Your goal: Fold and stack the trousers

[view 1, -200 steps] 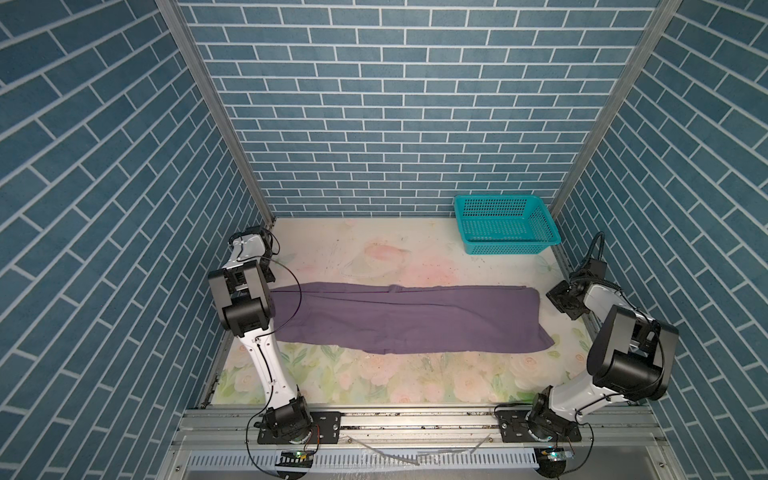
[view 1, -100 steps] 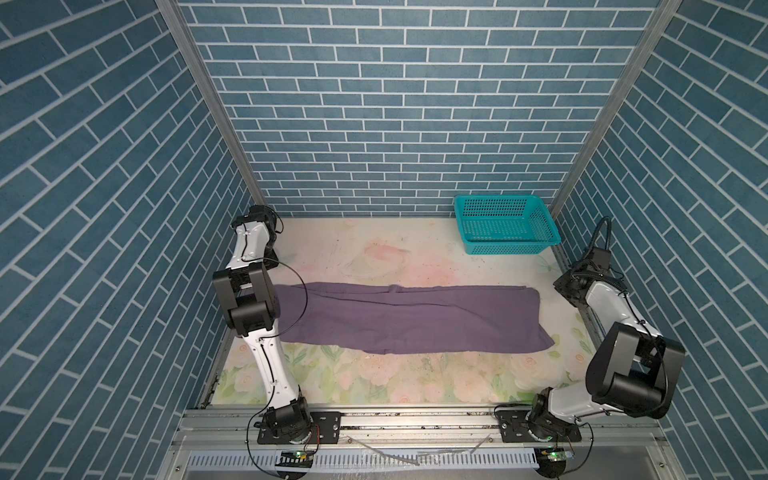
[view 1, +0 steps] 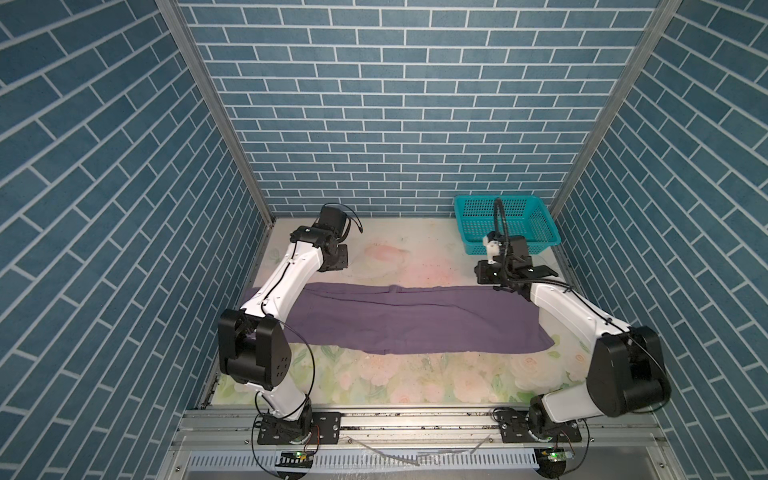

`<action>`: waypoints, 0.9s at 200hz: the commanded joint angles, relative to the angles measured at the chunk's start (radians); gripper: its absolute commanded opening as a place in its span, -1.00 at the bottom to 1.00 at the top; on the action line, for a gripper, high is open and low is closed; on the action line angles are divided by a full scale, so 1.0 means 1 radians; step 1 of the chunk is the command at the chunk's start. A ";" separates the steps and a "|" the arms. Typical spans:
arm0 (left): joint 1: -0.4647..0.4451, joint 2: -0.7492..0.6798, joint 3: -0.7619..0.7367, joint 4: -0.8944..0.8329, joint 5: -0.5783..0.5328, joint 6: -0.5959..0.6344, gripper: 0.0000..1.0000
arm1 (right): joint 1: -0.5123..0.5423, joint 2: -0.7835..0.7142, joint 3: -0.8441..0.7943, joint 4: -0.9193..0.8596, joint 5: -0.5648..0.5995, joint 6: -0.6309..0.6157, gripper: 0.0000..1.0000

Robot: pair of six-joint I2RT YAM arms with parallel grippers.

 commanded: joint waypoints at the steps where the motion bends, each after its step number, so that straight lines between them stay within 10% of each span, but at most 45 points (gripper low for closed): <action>1: 0.021 -0.110 -0.126 -0.006 -0.004 -0.082 -0.26 | 0.100 0.137 0.134 -0.012 -0.063 -0.153 -0.55; 68: 0.166 -0.373 -0.441 -0.117 -0.022 -0.227 -0.09 | 0.284 0.544 0.549 -0.184 -0.181 -0.285 -0.35; 125: 0.271 -0.409 -0.641 -0.019 0.069 -0.294 0.06 | 0.358 0.632 0.663 -0.200 -0.270 -0.312 -0.82; 180: 0.290 -0.341 -0.697 0.056 0.067 -0.296 0.23 | 0.390 0.751 0.757 -0.248 -0.284 -0.349 -0.45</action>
